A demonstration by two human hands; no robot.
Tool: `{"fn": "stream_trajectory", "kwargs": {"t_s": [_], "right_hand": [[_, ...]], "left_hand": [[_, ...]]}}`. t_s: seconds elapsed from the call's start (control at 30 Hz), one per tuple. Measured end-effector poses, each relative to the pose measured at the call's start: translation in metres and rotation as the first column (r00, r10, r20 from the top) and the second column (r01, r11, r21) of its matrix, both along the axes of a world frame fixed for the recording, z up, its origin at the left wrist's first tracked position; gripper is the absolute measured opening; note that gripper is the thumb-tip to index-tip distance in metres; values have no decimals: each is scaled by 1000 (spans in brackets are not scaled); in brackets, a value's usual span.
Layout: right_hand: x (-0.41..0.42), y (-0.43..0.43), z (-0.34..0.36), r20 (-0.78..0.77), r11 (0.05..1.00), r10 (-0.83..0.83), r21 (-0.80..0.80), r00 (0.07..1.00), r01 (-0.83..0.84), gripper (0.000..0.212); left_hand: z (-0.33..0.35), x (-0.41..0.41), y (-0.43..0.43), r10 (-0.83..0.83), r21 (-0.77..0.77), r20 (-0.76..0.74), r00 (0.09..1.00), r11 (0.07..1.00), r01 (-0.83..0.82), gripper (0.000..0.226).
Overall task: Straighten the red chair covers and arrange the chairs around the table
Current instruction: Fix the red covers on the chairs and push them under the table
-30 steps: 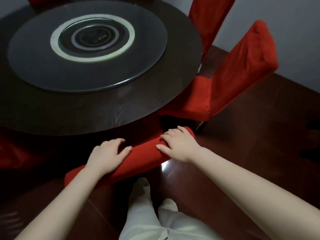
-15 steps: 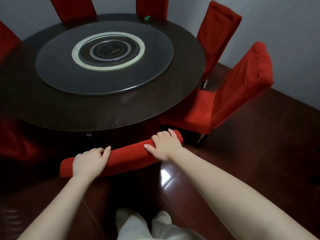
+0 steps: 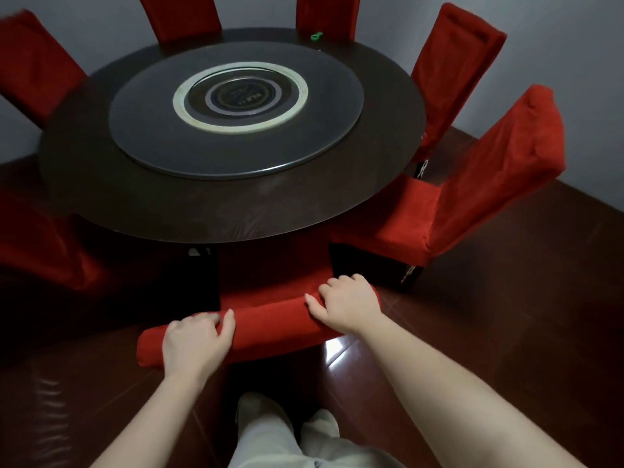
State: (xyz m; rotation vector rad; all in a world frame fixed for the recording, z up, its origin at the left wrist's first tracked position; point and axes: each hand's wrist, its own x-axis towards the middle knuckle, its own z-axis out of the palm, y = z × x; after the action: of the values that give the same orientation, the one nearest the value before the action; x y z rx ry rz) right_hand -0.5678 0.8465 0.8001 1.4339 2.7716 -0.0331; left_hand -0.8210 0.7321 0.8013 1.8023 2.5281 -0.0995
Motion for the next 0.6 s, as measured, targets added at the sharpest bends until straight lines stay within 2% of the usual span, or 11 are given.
{"fn": "stream_trajectory", "kwargs": {"t_s": [0.07,0.1,0.6], "right_hand": [[5,-12,-5,-74,989,6,146,997,5,50],[5,-12,-6,-83,987,-2,159,997,15,49],[37,20,11,-87,976,52,213,995,-33,50]], "left_hand": [[-1,4,-6,-21,18,-5,1000,1000,22,62],[-1,5,-7,-26,26,-4,1000,999,26,64],[7,34,10,-129,71,59,990,990,124,69]]}}
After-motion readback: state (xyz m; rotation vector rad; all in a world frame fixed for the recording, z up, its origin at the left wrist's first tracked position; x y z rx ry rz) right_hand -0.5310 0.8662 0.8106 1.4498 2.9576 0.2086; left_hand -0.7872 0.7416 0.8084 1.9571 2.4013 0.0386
